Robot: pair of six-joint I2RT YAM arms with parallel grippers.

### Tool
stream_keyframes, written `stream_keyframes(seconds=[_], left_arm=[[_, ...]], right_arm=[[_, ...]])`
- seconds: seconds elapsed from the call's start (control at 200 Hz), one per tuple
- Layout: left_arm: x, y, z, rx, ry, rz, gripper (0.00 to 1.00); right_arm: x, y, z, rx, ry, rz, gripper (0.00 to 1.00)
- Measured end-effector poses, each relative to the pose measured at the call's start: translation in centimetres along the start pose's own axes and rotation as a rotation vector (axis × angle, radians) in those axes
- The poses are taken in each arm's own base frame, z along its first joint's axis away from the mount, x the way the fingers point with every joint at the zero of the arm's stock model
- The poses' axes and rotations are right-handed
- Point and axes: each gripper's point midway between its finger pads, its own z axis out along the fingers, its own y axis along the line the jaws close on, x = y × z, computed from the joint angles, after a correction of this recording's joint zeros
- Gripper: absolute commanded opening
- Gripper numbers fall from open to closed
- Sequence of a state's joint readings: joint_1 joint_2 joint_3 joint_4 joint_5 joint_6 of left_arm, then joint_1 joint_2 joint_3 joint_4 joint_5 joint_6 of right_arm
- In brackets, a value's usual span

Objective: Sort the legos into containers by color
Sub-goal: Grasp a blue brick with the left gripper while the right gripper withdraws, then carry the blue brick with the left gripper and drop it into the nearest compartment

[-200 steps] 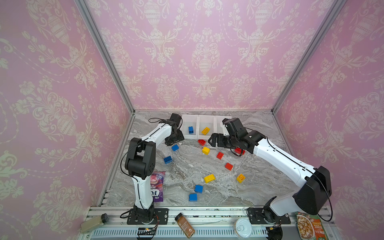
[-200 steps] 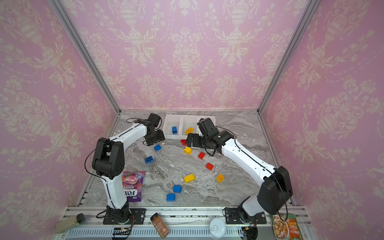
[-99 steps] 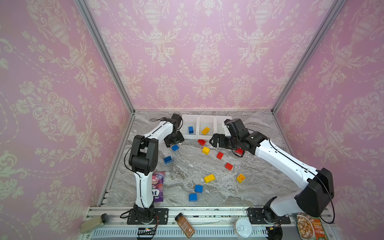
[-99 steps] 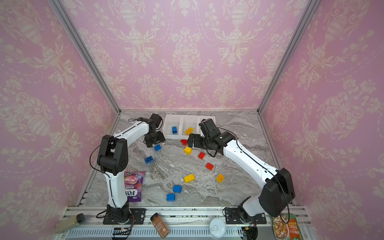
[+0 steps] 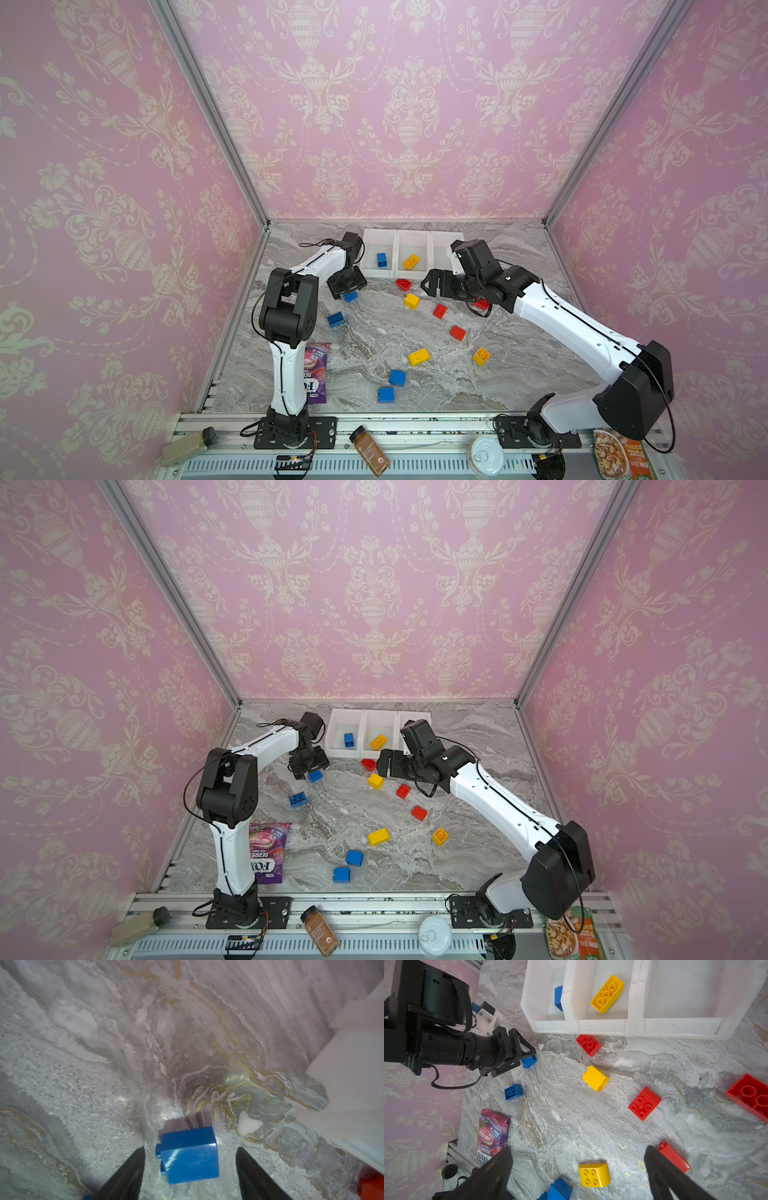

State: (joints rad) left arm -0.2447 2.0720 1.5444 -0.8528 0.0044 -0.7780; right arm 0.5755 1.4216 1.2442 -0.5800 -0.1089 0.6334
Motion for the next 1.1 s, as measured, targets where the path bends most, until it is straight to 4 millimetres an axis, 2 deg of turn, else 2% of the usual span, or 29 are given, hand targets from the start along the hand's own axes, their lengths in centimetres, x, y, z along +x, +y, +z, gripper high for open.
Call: stream_keyframes(seconds=[0.09,0.345,0.595,1.101], left_arm=[[0.3,0.1,0.3,0.002,0.011,-0.009,0.61],[0.3,-0.1,0.4,0.012,0.009,-0.01,0.59],[0.3,-0.1,0.4,0.011,0.011,-0.01,0.48],[0.7,0.1,0.0,0.016,0.006,-0.007,0.42]], right_arm=[[0.0,0.0,0.0,0.001,0.001,0.001,1.0],[0.1,-0.4,0.2,0.007,0.004,0.02,1.0],[0.0,-0.2,0.2,-0.005,0.001,0.028,1.0],[0.2,-1.0,0.9,-0.016,0.007,0.069,1.0]])
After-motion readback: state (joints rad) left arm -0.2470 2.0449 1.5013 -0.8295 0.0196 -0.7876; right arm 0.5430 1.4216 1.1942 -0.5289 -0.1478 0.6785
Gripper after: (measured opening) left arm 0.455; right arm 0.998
